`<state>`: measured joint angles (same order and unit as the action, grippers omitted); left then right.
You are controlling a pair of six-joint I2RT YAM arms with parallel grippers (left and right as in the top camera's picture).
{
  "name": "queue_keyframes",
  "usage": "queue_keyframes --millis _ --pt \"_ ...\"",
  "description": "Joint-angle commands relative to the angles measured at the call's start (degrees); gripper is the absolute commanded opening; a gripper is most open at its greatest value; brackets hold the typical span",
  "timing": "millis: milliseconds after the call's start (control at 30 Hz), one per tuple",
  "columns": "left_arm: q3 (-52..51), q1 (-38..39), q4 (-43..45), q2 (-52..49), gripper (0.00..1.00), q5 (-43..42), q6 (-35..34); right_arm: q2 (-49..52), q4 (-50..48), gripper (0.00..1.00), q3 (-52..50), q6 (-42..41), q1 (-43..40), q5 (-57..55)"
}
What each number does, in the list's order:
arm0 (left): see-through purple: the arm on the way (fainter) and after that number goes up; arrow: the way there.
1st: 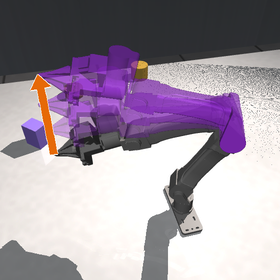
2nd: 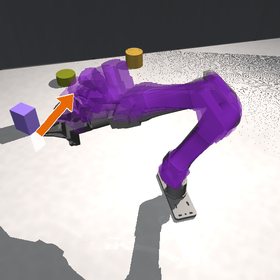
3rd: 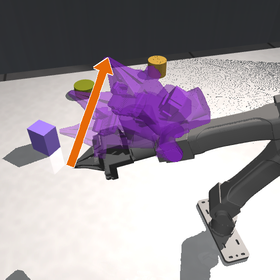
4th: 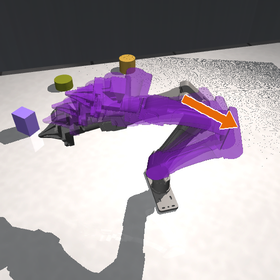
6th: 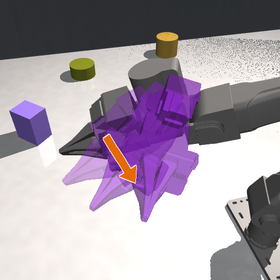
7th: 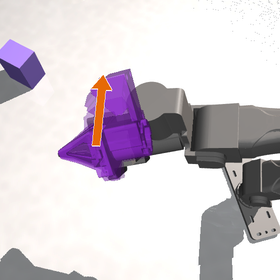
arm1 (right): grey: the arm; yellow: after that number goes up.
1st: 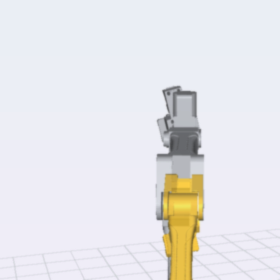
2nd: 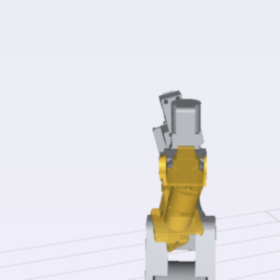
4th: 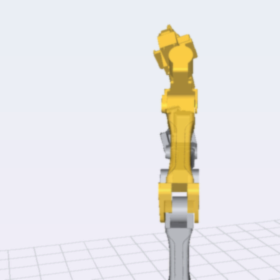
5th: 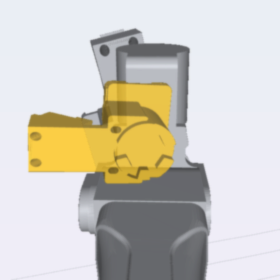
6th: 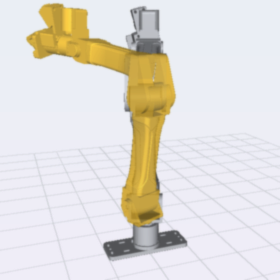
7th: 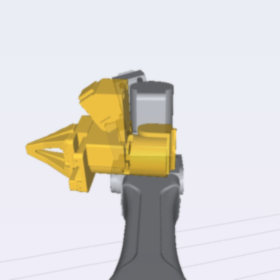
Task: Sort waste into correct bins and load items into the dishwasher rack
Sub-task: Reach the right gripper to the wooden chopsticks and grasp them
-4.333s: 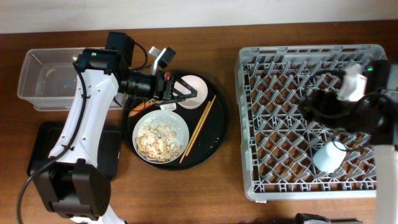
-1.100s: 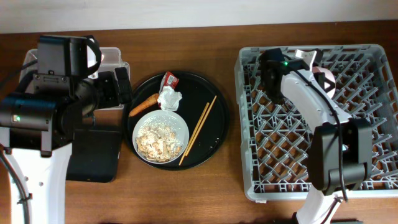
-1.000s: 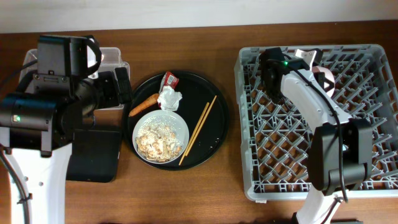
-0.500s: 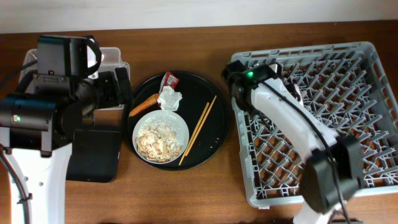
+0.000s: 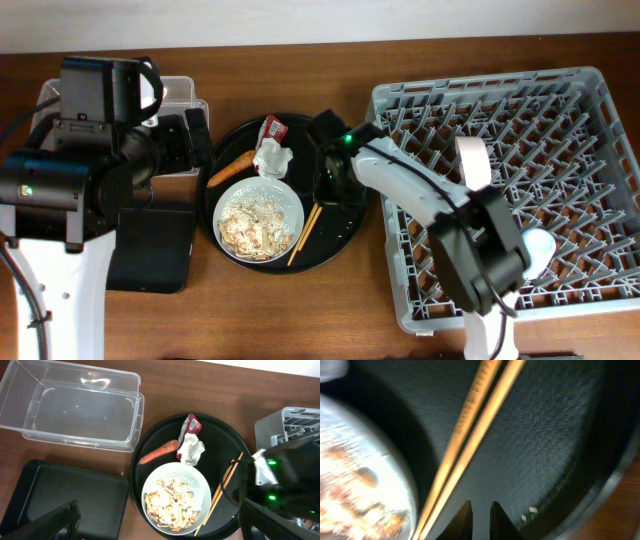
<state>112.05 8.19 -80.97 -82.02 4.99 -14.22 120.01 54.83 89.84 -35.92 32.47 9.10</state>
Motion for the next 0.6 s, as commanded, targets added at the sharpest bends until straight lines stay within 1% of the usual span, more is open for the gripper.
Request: queue_keyframes --millis 0,67,167,233,333,567 --pt "0.13 0.00 0.07 -0.02 0.99 0.83 -0.52 3.96 -1.09 0.14 -0.22 -3.61 0.15 1.44" --pt "0.13 0.00 0.07 -0.02 0.99 0.83 -0.52 5.14 -2.34 0.21 -0.28 -3.58 0.15 1.75" --pt "0.13 0.00 0.07 -0.02 0.99 0.83 -0.55 4.33 -1.77 0.21 0.11 -1.66 0.07 2.73" --pt "0.13 0.00 0.07 -0.02 0.99 0.83 -0.55 1.09 -1.77 0.24 1.99 2.54 0.20 2.93" --pt "0.13 0.00 0.07 -0.02 0.99 0.83 -0.52 -0.13 -2.40 0.24 2.05 1.95 0.13 0.31" --pt "0.13 0.00 0.07 -0.02 0.99 0.83 -0.55 4.85 -4.85 0.24 0.72 -3.61 0.20 -1.40"
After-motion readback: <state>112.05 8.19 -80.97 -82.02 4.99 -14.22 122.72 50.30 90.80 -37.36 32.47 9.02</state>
